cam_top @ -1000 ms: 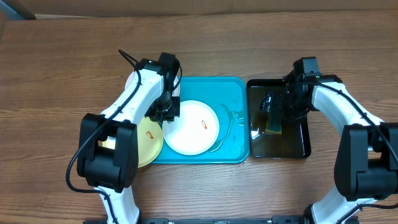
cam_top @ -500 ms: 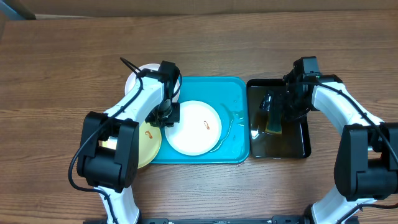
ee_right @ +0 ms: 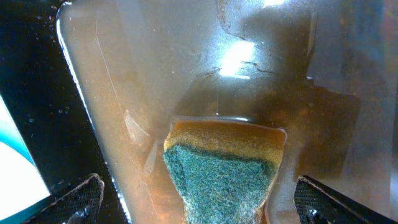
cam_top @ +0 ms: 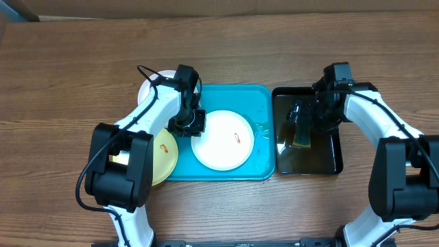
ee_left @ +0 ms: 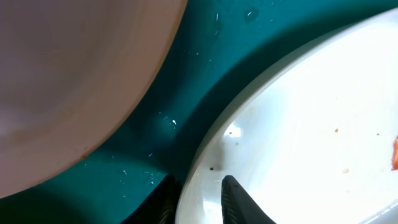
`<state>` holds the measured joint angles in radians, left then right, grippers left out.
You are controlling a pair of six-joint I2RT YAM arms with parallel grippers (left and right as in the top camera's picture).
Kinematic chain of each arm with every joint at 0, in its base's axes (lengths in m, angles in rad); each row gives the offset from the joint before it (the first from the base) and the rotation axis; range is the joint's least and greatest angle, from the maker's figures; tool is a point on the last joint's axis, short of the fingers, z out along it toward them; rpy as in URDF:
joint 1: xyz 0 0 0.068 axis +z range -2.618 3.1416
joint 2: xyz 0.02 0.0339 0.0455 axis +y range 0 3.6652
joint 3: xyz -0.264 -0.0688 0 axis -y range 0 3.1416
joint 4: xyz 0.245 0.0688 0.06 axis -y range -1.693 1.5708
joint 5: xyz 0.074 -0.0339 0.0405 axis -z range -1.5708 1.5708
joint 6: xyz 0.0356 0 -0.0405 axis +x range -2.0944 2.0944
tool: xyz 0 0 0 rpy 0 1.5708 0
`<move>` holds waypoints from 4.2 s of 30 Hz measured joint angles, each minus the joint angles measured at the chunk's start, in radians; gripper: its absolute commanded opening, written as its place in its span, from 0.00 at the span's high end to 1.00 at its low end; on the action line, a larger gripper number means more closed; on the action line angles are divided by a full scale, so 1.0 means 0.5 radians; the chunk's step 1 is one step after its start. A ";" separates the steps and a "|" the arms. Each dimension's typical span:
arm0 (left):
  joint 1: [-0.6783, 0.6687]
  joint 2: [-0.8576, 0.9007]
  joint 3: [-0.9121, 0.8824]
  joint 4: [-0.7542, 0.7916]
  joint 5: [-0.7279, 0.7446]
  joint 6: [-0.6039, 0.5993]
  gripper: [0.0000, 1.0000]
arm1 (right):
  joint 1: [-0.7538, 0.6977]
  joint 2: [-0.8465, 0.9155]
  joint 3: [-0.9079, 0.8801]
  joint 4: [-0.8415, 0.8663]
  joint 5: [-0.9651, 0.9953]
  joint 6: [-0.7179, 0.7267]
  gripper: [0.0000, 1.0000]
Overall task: Clean dirty plates on tray and stack at the side
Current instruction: 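Dip and rub the held sponge in the water with the right gripper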
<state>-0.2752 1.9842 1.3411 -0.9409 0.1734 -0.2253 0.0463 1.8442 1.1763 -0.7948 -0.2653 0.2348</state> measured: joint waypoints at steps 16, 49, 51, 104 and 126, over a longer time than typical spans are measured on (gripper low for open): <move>-0.026 -0.004 -0.079 0.093 -0.077 -0.032 0.70 | 0.000 0.000 0.000 0.000 0.001 0.000 0.00; -0.053 -0.040 -0.126 0.224 -0.056 -0.061 0.88 | 0.060 0.000 -0.062 0.125 0.163 -0.050 0.46; -0.053 -0.040 -0.127 0.224 -0.056 -0.061 0.88 | 0.099 0.000 -0.135 0.242 0.211 -0.047 0.86; -0.053 -0.041 -0.133 0.153 -0.143 -0.069 0.76 | 0.134 -0.005 -0.141 -0.779 0.227 0.053 0.38; -0.053 -0.041 -0.143 0.244 -0.101 -0.067 0.79 | 0.137 -0.005 0.123 -0.798 0.074 0.056 0.46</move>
<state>-0.3016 1.9636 1.2694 -0.8188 0.1226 -0.2588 0.1150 1.8416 1.2377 -1.1938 -0.2283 0.2626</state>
